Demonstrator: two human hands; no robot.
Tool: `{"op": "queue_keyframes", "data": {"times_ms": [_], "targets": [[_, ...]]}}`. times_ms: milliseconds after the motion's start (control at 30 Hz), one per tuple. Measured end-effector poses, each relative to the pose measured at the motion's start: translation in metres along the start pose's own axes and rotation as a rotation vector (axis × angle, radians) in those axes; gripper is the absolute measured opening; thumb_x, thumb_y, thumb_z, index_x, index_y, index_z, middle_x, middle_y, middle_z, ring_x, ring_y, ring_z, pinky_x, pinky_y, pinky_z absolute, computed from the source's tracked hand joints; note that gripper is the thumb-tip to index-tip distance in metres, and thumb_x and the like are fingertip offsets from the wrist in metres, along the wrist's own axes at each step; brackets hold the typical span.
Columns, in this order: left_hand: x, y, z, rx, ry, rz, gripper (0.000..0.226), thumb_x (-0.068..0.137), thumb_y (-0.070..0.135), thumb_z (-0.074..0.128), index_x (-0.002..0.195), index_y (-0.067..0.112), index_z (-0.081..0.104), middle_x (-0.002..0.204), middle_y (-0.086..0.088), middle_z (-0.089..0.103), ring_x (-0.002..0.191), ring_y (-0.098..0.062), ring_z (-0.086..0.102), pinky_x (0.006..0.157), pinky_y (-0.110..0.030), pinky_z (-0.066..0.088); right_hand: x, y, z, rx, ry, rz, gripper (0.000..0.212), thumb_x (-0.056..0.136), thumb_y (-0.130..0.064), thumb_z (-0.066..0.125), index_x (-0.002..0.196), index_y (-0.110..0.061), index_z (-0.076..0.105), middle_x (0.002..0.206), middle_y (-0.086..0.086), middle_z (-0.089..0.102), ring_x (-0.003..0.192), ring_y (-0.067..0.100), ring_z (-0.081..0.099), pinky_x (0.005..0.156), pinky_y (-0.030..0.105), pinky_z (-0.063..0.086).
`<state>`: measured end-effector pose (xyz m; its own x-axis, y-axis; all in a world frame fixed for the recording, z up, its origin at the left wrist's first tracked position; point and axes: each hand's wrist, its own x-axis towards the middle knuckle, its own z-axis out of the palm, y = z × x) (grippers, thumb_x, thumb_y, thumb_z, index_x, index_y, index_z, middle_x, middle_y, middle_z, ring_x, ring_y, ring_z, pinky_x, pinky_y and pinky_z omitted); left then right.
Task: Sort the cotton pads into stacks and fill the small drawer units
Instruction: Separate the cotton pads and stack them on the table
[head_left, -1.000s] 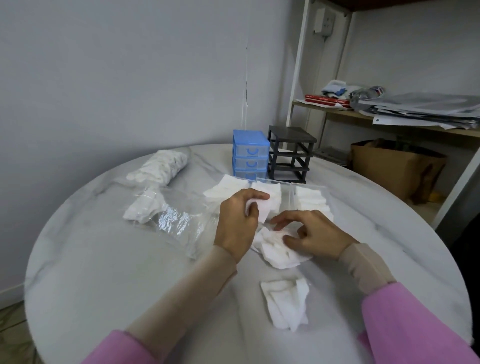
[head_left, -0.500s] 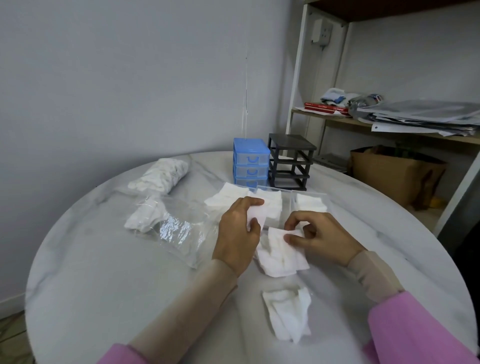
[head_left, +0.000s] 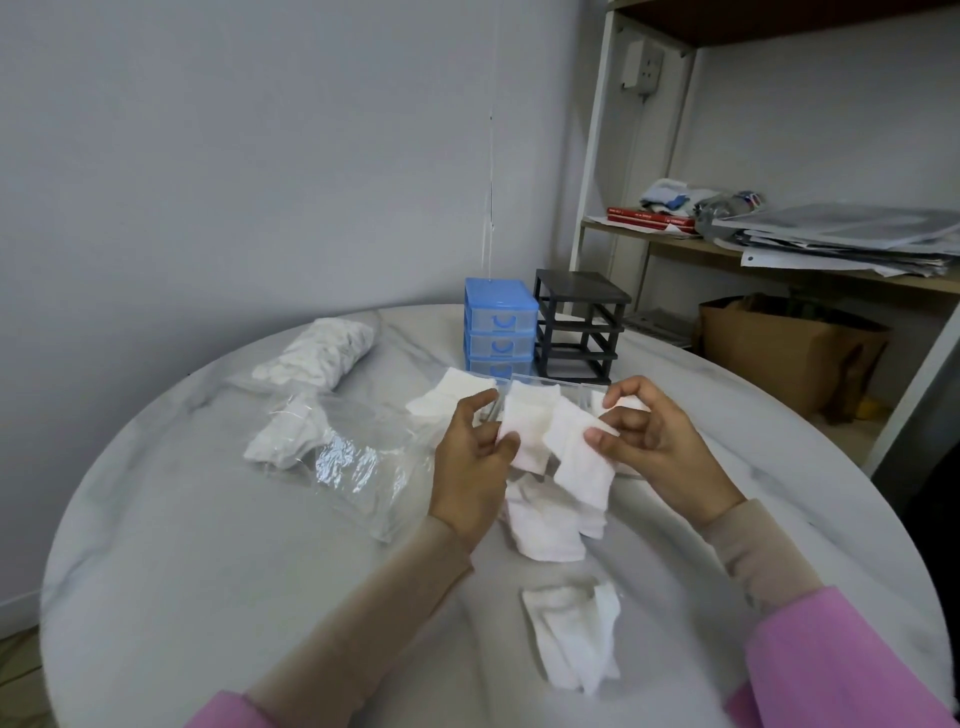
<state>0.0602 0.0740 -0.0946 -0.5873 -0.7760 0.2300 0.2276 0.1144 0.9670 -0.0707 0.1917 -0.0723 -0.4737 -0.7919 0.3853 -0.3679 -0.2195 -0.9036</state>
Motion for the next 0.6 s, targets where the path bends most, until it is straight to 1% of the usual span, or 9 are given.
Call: {"op": "queue_keyframes", "data": {"times_ms": [67, 100, 167, 233, 333, 400, 467, 500, 600], "targets": [[0.0, 0.001, 0.0, -0.099, -0.024, -0.056, 0.036, 0.089, -0.01, 0.05, 0.122, 0.004, 0.049, 0.088, -0.007, 0.066, 0.075, -0.015, 0.063, 0.071, -0.027, 0.056, 0.001, 0.0, 0.003, 0.061, 0.005, -0.023, 0.018, 0.082, 0.003, 0.06, 0.081, -0.009, 0.046, 0.07, -0.002, 0.055, 0.07, 0.011, 0.058, 0.061, 0.02, 0.047], [0.0, 0.002, 0.0, -0.15, -0.045, -0.084, 0.034, 0.089, -0.011, 0.049, 0.121, 0.0, 0.05, 0.09, -0.009, 0.066, 0.073, -0.013, 0.063, 0.066, -0.022, 0.055, 0.001, 0.0, 0.004, 0.041, -0.002, -0.043, 0.017, 0.083, 0.007, 0.058, 0.078, -0.007, 0.048, 0.071, -0.005, 0.055, 0.072, 0.01, 0.056, 0.063, 0.019, 0.047], [0.0, 0.004, 0.0, -0.237, -0.089, -0.139, 0.033, 0.088, -0.011, 0.049, 0.121, -0.003, 0.052, 0.094, -0.01, 0.066, 0.072, -0.01, 0.065, 0.064, -0.018, 0.054, 0.001, 0.0, 0.008, 0.006, -0.03, -0.059, 0.016, 0.084, 0.009, 0.057, 0.076, -0.006, 0.057, 0.073, -0.009, 0.06, 0.075, 0.008, 0.056, 0.068, 0.019, 0.048], [0.0, 0.005, 0.0, -0.329, -0.126, -0.173, 0.033, 0.088, -0.012, 0.048, 0.119, -0.003, 0.055, 0.095, -0.009, 0.067, 0.072, -0.009, 0.067, 0.066, -0.018, 0.055, 0.0, 0.001, 0.013, 0.027, -0.044, -0.041, 0.016, 0.083, 0.007, 0.058, 0.082, -0.009, 0.064, 0.08, -0.013, 0.066, 0.077, 0.009, 0.058, 0.069, 0.02, 0.049], [0.001, 0.005, 0.0, -0.392, -0.14, -0.188, 0.028, 0.091, -0.007, 0.046, 0.114, 0.001, 0.059, 0.095, -0.008, 0.068, 0.076, -0.011, 0.068, 0.067, -0.02, 0.056, 0.0, 0.001, 0.018, 0.014, -0.026, -0.059, 0.022, 0.08, 0.008, 0.062, 0.086, -0.012, 0.068, 0.082, -0.015, 0.069, 0.074, 0.006, 0.058, 0.068, 0.016, 0.049], [0.002, 0.004, -0.001, -0.389, -0.132, -0.197, 0.026, 0.093, -0.005, 0.044, 0.11, 0.003, 0.061, 0.093, -0.008, 0.068, 0.08, -0.015, 0.066, 0.071, -0.024, 0.055, -0.001, 0.001, 0.02, -0.001, -0.013, -0.064, 0.024, 0.078, 0.008, 0.065, 0.086, -0.014, 0.069, 0.081, -0.013, 0.07, 0.075, 0.007, 0.057, 0.068, 0.016, 0.049], [0.005, 0.003, -0.001, -0.393, -0.122, -0.22, 0.025, 0.092, -0.006, 0.043, 0.105, 0.003, 0.062, 0.094, -0.011, 0.066, 0.087, -0.023, 0.062, 0.077, -0.031, 0.053, -0.001, 0.0, 0.022, 0.031, -0.001, -0.052, 0.023, 0.075, 0.009, 0.067, 0.086, -0.012, 0.069, 0.081, -0.012, 0.071, 0.074, 0.007, 0.059, 0.068, 0.014, 0.05], [0.005, 0.002, -0.001, -0.399, -0.12, -0.23, 0.025, 0.091, -0.007, 0.042, 0.106, 0.001, 0.061, 0.096, -0.014, 0.065, 0.089, -0.026, 0.061, 0.078, -0.033, 0.053, -0.002, -0.001, 0.023, 0.049, 0.001, -0.047, 0.023, 0.074, 0.01, 0.067, 0.085, -0.01, 0.069, 0.081, -0.012, 0.071, 0.072, 0.006, 0.06, 0.067, 0.013, 0.05], [0.006, 0.003, 0.002, -0.44, -0.153, -0.243, 0.031, 0.092, -0.004, 0.04, 0.121, -0.007, 0.052, 0.111, -0.023, 0.06, 0.097, -0.031, 0.058, 0.075, -0.033, 0.055, -0.003, -0.002, 0.027, 0.086, 0.005, -0.03, 0.022, 0.072, 0.011, 0.068, 0.087, -0.006, 0.067, 0.082, -0.007, 0.071, 0.064, 0.006, 0.061, 0.063, 0.014, 0.05]]}}
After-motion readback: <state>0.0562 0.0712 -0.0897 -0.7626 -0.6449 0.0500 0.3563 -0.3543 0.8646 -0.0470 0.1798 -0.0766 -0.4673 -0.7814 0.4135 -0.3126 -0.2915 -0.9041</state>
